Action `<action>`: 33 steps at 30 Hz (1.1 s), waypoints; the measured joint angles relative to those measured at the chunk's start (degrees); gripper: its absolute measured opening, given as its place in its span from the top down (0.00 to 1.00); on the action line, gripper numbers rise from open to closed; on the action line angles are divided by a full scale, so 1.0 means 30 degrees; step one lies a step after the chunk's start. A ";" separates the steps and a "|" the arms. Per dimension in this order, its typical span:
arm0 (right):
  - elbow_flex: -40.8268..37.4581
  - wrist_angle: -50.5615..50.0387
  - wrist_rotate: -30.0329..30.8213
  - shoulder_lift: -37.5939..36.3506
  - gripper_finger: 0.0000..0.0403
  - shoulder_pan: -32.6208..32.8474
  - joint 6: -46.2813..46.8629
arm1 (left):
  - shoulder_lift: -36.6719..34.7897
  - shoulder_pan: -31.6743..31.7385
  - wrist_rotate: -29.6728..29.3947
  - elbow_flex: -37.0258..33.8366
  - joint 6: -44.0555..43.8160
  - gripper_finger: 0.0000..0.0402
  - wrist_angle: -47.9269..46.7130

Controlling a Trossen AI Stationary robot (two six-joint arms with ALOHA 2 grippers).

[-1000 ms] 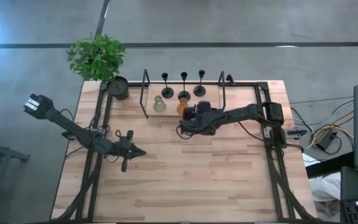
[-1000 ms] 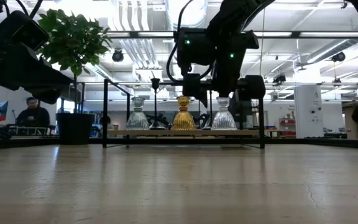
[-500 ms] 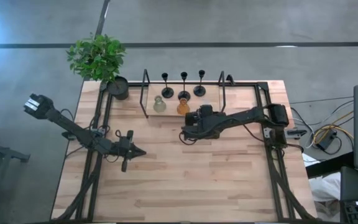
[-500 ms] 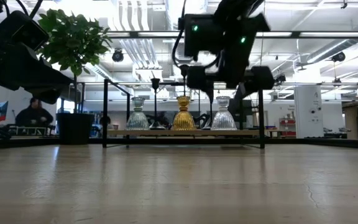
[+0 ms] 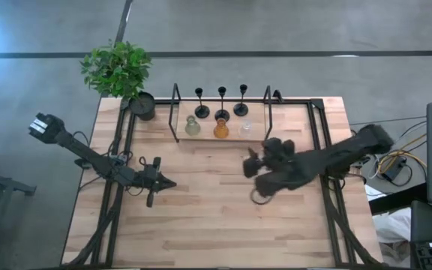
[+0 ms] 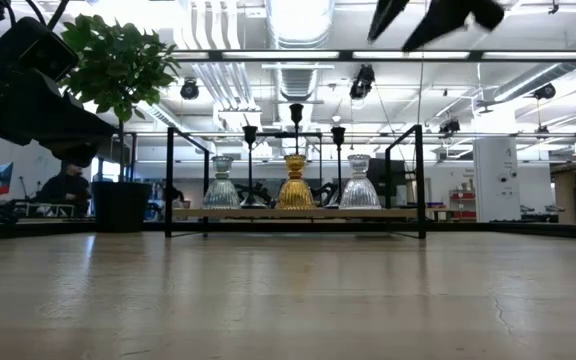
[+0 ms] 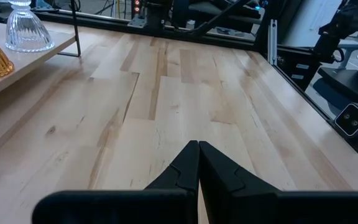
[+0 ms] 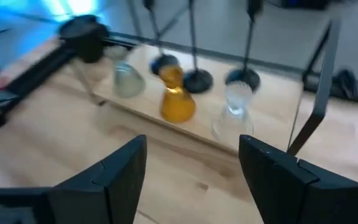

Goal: Pick & Place candle stick holders
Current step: Return to Home Position

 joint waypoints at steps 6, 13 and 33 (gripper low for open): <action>-0.0008 0.0015 -0.0502 -0.3529 0.46 0.1805 -0.6189 | -0.0006 -0.0007 0.0000 0.0000 0.0000 0.96 -0.0006; -0.1241 -0.0180 -0.3810 -0.6891 0.64 0.3126 -0.9924 | 0.0000 -0.0007 -0.0007 0.0000 -0.0001 0.96 -0.0006; -1.4750 1.3602 -0.8873 -1.4349 0.98 0.2000 -1.7339 | -0.0005 0.0000 -0.0007 0.0000 -0.0002 0.96 0.0000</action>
